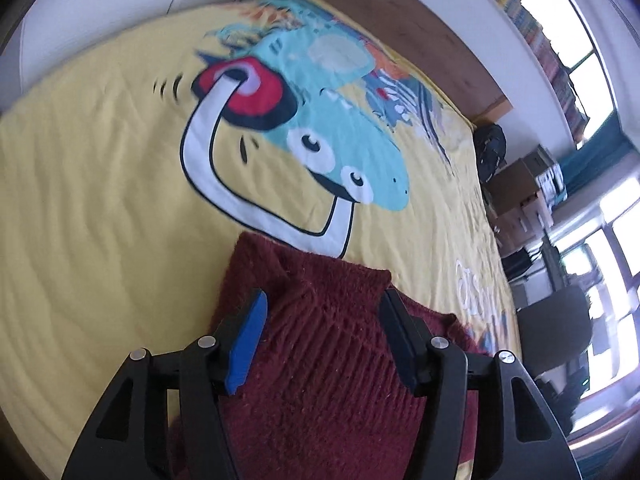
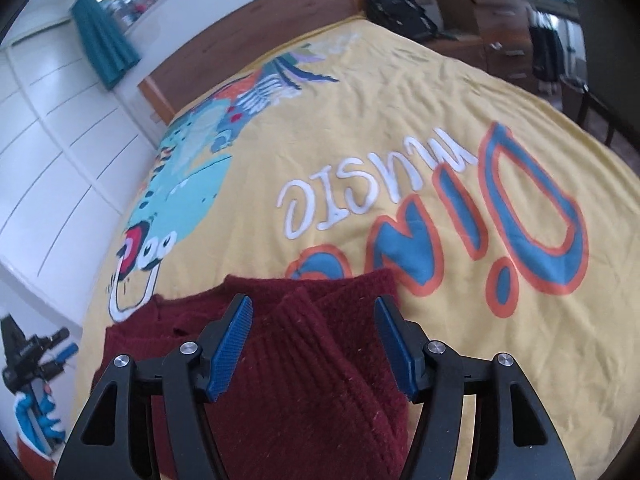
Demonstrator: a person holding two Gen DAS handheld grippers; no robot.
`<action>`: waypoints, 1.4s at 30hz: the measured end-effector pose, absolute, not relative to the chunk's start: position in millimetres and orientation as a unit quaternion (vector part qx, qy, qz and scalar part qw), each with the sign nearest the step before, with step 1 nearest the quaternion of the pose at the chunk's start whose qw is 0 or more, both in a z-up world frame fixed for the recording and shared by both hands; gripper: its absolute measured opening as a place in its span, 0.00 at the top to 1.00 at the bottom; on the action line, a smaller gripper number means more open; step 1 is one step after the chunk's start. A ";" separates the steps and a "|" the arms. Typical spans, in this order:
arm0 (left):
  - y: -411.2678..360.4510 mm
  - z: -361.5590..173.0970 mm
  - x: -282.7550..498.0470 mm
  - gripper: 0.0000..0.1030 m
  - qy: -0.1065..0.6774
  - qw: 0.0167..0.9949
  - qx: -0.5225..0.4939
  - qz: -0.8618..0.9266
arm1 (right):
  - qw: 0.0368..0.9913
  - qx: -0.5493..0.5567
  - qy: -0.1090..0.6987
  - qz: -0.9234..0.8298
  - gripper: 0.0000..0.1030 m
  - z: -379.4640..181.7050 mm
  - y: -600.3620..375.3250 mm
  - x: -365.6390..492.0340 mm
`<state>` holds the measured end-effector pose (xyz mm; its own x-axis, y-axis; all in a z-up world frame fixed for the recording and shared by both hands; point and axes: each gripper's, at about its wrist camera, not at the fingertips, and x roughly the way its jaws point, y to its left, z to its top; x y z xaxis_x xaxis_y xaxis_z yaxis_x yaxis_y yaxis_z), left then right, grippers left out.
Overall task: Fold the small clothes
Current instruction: 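Open both grippers to release the hem and withdraw them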
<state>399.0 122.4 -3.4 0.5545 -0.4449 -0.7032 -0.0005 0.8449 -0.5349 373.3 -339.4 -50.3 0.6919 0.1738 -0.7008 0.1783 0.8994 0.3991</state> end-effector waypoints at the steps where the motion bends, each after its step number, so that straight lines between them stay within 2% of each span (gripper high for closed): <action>1: 119.8 -1.5 395.5 0.48 0.452 0.850 -0.237 -0.132 | 0.893 0.217 0.395 0.004 0.37 -50.9 -334.1 372.2; 7: 86.1 -5.2 373.2 0.48 0.453 0.862 -0.165 -0.155 | 0.891 0.159 0.425 0.031 0.37 -73.8 -290.8 363.2; 14: 51.9 -61.4 353.5 0.48 0.494 0.850 -0.093 -0.156 | 0.880 0.117 0.460 0.028 0.37 -109.9 -275.5 357.2; 18: 60.0 -84.6 350.4 0.48 0.507 0.843 -0.099 -0.146 | 0.877 0.108 0.467 0.024 0.37 -114.9 -283.3 354.5; 31: 60.1 -43.2 317.0 0.48 0.464 0.866 -0.078 -0.168 | 0.894 0.078 0.439 0.037 0.37 -86.3 -258.9 312.8; 38: 49.2 -73.1 301.3 0.48 0.487 0.856 -0.067 -0.159 | 0.879 0.084 0.469 0.025 0.37 -114.7 -258.1 305.3; 42: 54.0 -87.7 303.7 0.48 0.499 0.850 -0.075 -0.149 | 0.879 0.091 0.468 0.021 0.37 -113.1 -261.4 303.4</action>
